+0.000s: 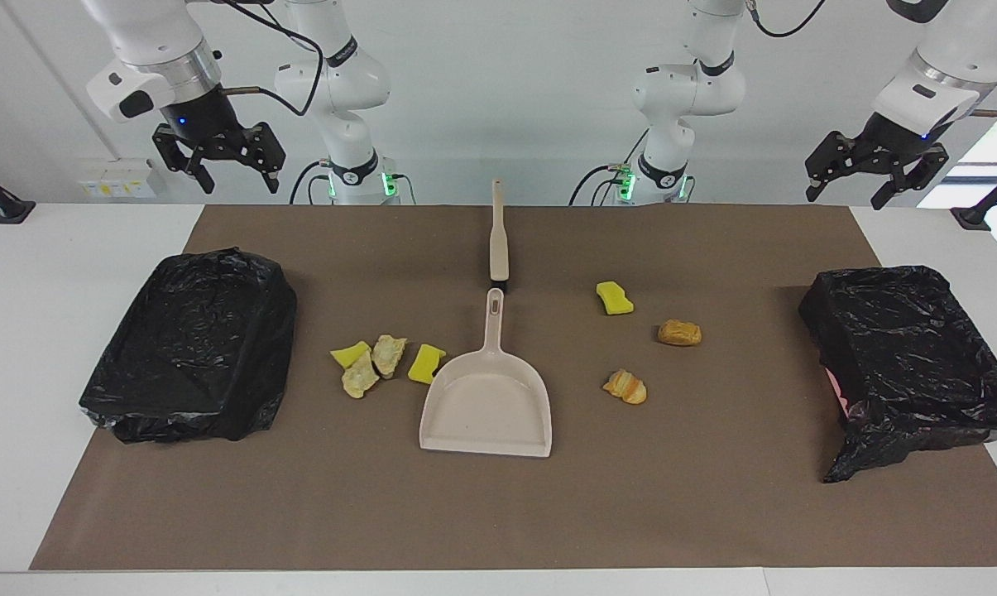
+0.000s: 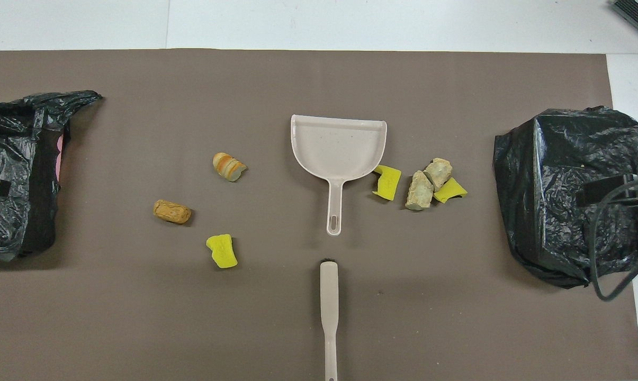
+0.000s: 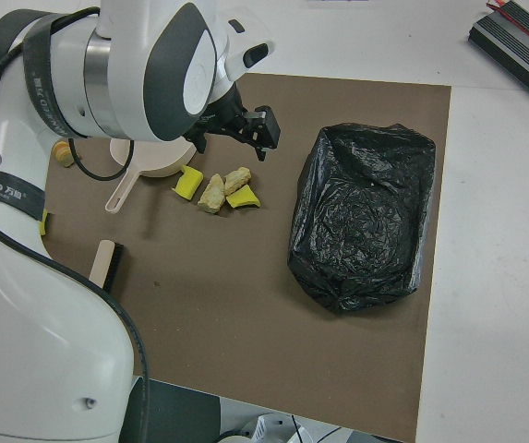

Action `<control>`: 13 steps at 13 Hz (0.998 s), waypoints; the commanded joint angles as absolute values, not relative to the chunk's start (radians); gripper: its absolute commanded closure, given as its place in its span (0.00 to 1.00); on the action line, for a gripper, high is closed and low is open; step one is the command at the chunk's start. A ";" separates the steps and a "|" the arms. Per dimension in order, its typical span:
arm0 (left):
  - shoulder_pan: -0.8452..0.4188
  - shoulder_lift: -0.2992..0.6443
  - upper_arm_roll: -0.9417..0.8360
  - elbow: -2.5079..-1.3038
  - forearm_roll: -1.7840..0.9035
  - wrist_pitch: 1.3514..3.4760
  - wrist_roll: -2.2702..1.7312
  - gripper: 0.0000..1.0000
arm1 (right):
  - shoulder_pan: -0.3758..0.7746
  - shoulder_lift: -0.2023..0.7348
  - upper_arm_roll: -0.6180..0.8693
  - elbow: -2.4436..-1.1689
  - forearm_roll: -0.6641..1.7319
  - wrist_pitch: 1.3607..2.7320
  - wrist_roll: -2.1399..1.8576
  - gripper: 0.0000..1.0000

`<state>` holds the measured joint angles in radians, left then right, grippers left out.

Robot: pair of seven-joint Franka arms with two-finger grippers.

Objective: Sweep and dump trash in bin

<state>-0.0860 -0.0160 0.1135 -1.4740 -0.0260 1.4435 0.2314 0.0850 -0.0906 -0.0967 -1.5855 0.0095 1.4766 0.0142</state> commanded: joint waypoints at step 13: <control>-0.092 -0.029 0.107 -1.489 -0.035 1.451 0.219 0.00 | 0.058 -0.110 -0.091 -1.615 -0.020 1.428 0.034 0.00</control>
<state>-0.0865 -0.0160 0.1055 -1.4740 -0.0266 1.4430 0.2313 0.0579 -0.0963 -0.1009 -1.5889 -0.0067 1.4323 0.0161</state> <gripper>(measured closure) 0.000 0.000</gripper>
